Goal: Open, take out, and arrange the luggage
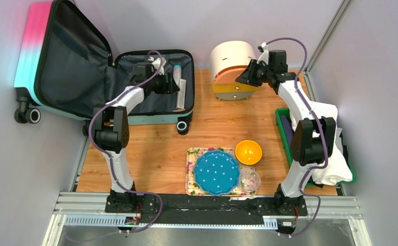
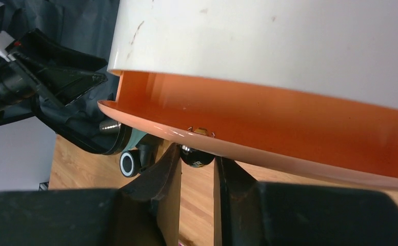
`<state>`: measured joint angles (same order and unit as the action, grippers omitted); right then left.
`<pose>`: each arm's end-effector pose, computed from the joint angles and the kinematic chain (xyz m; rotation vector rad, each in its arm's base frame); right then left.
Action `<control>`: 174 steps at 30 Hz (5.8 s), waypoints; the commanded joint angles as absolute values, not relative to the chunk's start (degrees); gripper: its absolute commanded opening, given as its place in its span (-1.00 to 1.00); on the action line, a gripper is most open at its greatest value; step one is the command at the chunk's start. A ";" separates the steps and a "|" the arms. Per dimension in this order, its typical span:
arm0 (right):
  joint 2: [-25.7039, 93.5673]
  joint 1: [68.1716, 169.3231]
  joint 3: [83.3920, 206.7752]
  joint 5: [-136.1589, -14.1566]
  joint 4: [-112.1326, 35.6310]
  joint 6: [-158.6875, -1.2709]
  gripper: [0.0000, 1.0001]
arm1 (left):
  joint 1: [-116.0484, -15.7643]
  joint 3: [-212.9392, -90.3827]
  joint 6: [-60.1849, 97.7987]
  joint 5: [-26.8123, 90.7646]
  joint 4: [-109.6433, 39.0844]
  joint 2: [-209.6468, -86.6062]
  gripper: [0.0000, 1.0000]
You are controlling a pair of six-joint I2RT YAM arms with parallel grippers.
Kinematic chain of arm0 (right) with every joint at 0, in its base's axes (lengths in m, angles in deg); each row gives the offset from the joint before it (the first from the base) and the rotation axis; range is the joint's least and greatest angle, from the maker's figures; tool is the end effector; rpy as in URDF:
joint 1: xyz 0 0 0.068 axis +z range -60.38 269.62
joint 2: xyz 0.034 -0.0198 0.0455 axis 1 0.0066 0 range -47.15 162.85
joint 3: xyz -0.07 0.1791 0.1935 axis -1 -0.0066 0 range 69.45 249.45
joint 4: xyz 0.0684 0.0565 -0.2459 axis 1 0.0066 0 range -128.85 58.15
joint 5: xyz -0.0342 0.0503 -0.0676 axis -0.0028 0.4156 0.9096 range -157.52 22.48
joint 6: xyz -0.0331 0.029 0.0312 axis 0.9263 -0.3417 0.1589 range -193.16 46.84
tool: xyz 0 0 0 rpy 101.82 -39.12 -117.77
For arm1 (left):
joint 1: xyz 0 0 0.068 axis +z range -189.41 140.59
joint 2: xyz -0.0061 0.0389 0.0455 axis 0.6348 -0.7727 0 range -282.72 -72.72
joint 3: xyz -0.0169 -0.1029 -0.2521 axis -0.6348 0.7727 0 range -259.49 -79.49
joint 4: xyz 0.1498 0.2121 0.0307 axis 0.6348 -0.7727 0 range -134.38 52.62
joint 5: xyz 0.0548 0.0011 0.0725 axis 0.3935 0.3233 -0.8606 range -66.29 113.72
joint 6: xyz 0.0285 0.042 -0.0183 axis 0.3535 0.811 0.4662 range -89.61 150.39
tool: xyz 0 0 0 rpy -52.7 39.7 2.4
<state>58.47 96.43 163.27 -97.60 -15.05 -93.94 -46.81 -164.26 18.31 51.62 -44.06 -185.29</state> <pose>0.4232 0.0685 0.3153 -0.0342 2.2205 0.8435 0.4470 -0.0748 0.2364 0.1945 2.1727 -0.7222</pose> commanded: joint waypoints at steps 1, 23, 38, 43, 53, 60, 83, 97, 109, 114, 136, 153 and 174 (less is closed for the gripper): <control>52.61 96.48 160.69 -98.45 -14.24 -94.61 -1.00 | -46.61 -167.64 12.64 52.27 -40.91 -189.25 0.51; 46.45 96.65 156.02 -101.35 -4.22 -89.78 -1.00 | -48.64 -171.43 5.87 57.02 -33.61 -201.22 0.19; 46.01 97.18 154.79 -100.83 -2.72 -86.97 -1.00 | -50.21 -169.83 16.75 58.43 -33.06 -183.82 -1.00; 46.28 97.27 154.53 -100.48 -4.83 -87.14 -1.00 | -54.43 -178.09 27.72 60.98 -41.41 -180.74 -1.00; 46.90 97.18 154.53 -99.60 -5.36 -86.79 0.20 | -62.34 -187.32 37.24 63.62 -40.99 -181.61 -1.00; 44.18 96.48 155.40 -101.17 -2.73 -83.54 0.32 | -64.72 -187.60 39.35 67.30 -38.44 -182.32 -1.00; 35.03 100.68 184.94 -109.01 29.26 -31.35 0.46 | -70.87 -178.11 87.07 75.66 -62.69 -171.25 -1.00; 39.07 112.73 184.15 -93.37 30.06 -26.32 0.46 | -73.24 -176.00 89.54 73.90 -63.66 -167.73 -1.00; 41.36 114.67 183.88 -90.46 31.47 -23.77 0.31 | -73.77 -174.59 90.77 72.76 -62.96 -166.76 -1.00; 42.32 115.28 183.44 -89.41 31.12 -23.59 0.25 | -73.86 -174.85 90.15 73.72 -62.26 -166.94 -1.00; 38.37 106.25 182.65 -95.37 22.86 -31.23 -1.00 | -72.98 -167.74 79.00 61.78 -48.48 -163.87 0.38; 41.53 91.82 182.04 -98.98 21.10 -24.74 -1.00 | -69.38 -163.52 71.43 61.33 -44.42 -161.14 0.42; 51.20 90.32 185.11 -103.72 23.12 -16.47 -1.00 | -69.46 -162.90 72.93 60.89 -44.68 -161.23 0.42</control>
